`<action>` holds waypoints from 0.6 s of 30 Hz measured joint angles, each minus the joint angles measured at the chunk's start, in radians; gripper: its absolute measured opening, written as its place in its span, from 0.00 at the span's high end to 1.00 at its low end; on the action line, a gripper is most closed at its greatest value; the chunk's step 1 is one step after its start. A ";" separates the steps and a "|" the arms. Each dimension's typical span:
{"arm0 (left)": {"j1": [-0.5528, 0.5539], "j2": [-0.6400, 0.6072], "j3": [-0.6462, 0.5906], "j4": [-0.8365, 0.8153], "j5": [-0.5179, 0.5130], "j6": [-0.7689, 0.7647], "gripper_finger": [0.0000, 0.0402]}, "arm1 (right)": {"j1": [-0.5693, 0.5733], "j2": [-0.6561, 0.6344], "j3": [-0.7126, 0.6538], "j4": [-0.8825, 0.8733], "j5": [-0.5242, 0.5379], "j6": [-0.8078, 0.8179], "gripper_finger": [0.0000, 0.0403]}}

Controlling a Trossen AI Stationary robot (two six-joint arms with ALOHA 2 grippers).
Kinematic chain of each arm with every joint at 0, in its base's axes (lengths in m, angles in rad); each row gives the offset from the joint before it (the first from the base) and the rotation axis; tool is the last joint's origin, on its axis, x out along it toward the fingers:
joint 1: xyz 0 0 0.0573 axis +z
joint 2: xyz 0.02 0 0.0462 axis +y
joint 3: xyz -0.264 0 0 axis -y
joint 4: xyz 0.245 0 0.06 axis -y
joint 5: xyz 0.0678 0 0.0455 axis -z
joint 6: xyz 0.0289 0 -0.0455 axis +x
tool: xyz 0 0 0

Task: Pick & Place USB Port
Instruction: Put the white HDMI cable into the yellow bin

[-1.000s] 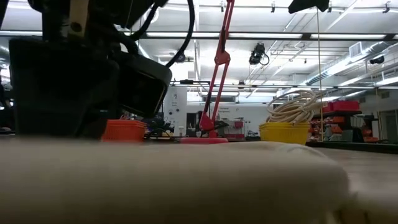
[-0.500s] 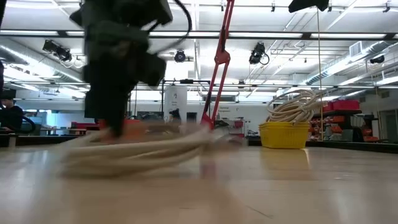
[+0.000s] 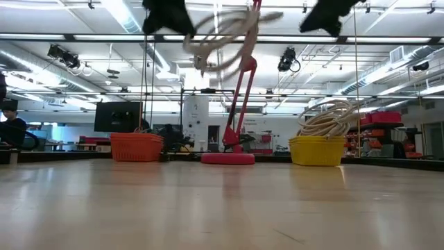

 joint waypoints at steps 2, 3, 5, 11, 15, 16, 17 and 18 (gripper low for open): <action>0.015 0.004 0.077 -0.018 -0.057 0.071 0.91 | -0.017 0.002 -0.019 0.114 -0.098 0.025 0.86; 0.022 0.005 0.109 -0.035 -0.086 0.098 0.91 | -0.026 0.005 -0.021 0.161 -0.136 0.036 0.86; 0.037 0.005 0.154 -0.059 -0.127 0.151 0.91 | -0.038 0.008 -0.020 0.232 -0.177 0.061 0.86; 0.077 0.005 0.229 -0.013 -0.217 0.265 0.91 | -0.041 0.019 -0.020 0.427 -0.267 0.122 0.86; 0.102 0.016 0.229 0.024 -0.198 0.315 0.91 | -0.035 0.042 -0.020 0.549 -0.288 0.165 0.86; 0.105 0.020 0.229 0.030 -0.192 0.319 0.91 | -0.032 0.048 -0.020 0.560 -0.287 0.174 0.86; 0.106 0.026 0.228 0.025 -0.186 0.329 0.91 | -0.032 0.056 -0.020 0.552 -0.287 0.179 0.86; 0.108 0.035 0.228 0.025 -0.180 0.341 0.91 | -0.031 0.066 -0.020 0.552 -0.288 0.180 0.86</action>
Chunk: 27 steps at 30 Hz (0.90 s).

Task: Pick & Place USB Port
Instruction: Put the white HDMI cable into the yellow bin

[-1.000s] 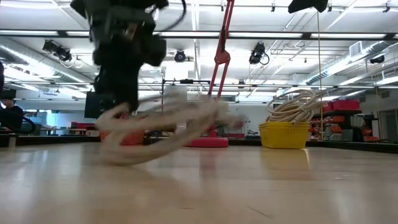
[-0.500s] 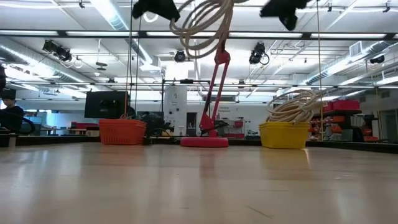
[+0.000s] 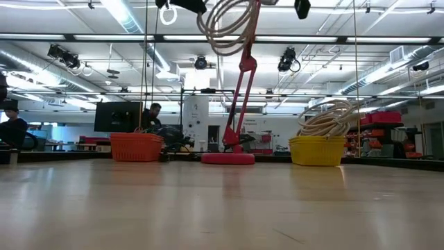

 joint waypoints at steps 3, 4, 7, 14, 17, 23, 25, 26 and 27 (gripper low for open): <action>0.000 0.016 -0.001 0.019 0.021 0.022 0.91 | 0.013 0.038 0.000 0.001 -0.014 0.017 0.86; 0.000 0.019 -0.001 0.027 0.021 0.026 0.91 | 0.017 0.051 0.000 0.012 -0.019 0.024 0.86; 0.000 0.022 -0.004 0.038 0.025 0.049 0.91 | 0.026 0.083 0.000 0.030 -0.031 0.034 0.86; 0.018 0.021 0.014 0.062 0.014 0.082 0.91 | 0.031 0.142 0.000 0.121 -0.087 0.057 0.86; 0.018 0.021 0.016 0.098 0.014 0.093 0.91 | 0.032 0.153 0.000 0.138 -0.089 0.057 0.86; 0.028 0.021 0.018 0.102 0.009 0.101 0.91 | 0.032 0.142 0.000 0.139 -0.101 0.058 0.86; 0.038 0.021 0.018 0.099 0.007 0.100 0.91 | 0.032 0.134 0.000 0.139 -0.097 0.064 0.86; 0.043 0.021 0.018 0.099 0.009 0.099 0.91 | 0.032 0.132 0.000 0.139 -0.097 0.065 0.86; 0.046 0.021 0.018 0.099 0.010 0.099 0.91 | 0.032 0.130 0.000 0.139 -0.097 0.065 0.86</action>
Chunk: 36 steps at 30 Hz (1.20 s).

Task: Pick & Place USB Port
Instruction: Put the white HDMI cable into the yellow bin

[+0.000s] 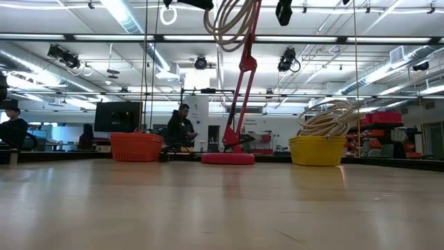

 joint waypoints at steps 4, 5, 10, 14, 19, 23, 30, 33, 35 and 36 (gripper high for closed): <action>0.009 0.000 0.000 0.000 0.000 0.000 0.91 | 0.000 0.000 0.000 -0.006 0.000 -0.001 0.86; 0.009 0.000 0.000 0.003 0.000 0.001 0.91 | 0.000 -0.001 0.000 -0.010 -0.001 -0.007 0.86; 0.017 0.000 0.000 0.007 -0.001 0.002 0.91 | -0.008 -0.001 0.000 -0.014 -0.018 -0.016 0.86; 0.020 0.000 0.000 0.030 0.008 -0.017 0.91 | -0.020 -0.001 0.000 0.014 -0.029 -0.004 0.86; 0.020 0.017 0.001 0.040 0.020 -0.025 0.91 | -0.031 -0.002 0.001 0.019 -0.044 -0.013 0.86; 0.021 0.039 0.002 0.060 0.042 -0.027 0.91 | -0.064 -0.003 0.001 0.012 -0.090 -0.030 0.86; 0.026 0.042 0.001 0.065 0.049 -0.007 0.91 | -0.110 -0.003 0.001 -0.044 -0.156 -0.019 0.86; 0.033 0.035 0.000 0.062 0.044 0.008 0.91 | -0.128 -0.003 0.001 -0.073 -0.165 -0.027 0.85; 0.041 0.022 0.000 0.047 0.041 0.008 0.91 | -0.140 -0.003 0.001 -0.077 -0.186 -0.025 0.82; 0.044 0.018 0.000 0.047 0.038 0.012 0.91 | -0.145 -0.002 0.001 -0.074 -0.200 -0.017 0.81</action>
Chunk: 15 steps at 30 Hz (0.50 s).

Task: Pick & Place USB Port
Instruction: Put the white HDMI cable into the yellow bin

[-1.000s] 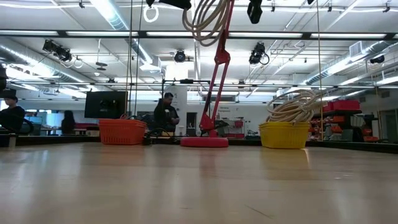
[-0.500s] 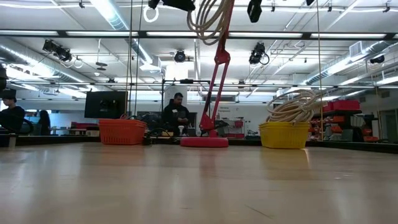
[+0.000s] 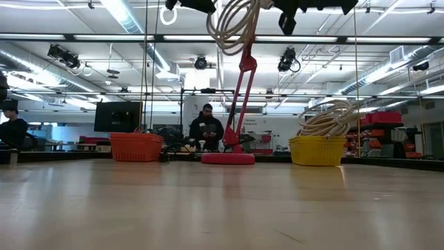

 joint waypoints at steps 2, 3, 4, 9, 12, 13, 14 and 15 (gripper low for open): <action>0.000 -0.004 0.000 -0.003 -0.010 0.000 0.91 | -0.006 0.000 0.000 0.016 -0.014 0.016 0.77; 0.002 -0.004 0.000 -0.002 -0.012 0.000 0.91 | -0.008 0.000 0.000 0.024 -0.017 0.027 0.75; 0.004 -0.005 0.000 0.005 -0.012 0.003 0.91 | -0.008 0.000 0.000 0.034 -0.017 0.031 0.74; 0.006 -0.007 0.000 0.014 -0.008 0.011 0.91 | 0.009 0.000 0.000 0.095 0.004 0.061 0.68; 0.006 -0.007 0.000 0.022 -0.008 0.016 0.91 | 0.028 0.000 0.000 0.101 0.040 0.052 0.67; 0.006 -0.006 0.000 0.028 -0.008 0.017 0.91 | 0.030 0.000 0.000 0.100 0.047 0.048 0.67; 0.005 -0.006 0.000 0.032 -0.008 0.017 0.91 | 0.031 0.000 0.000 0.098 0.058 0.044 0.68; 0.006 -0.006 0.000 0.033 -0.008 0.018 0.91 | 0.033 0.002 0.000 0.093 0.071 0.035 0.68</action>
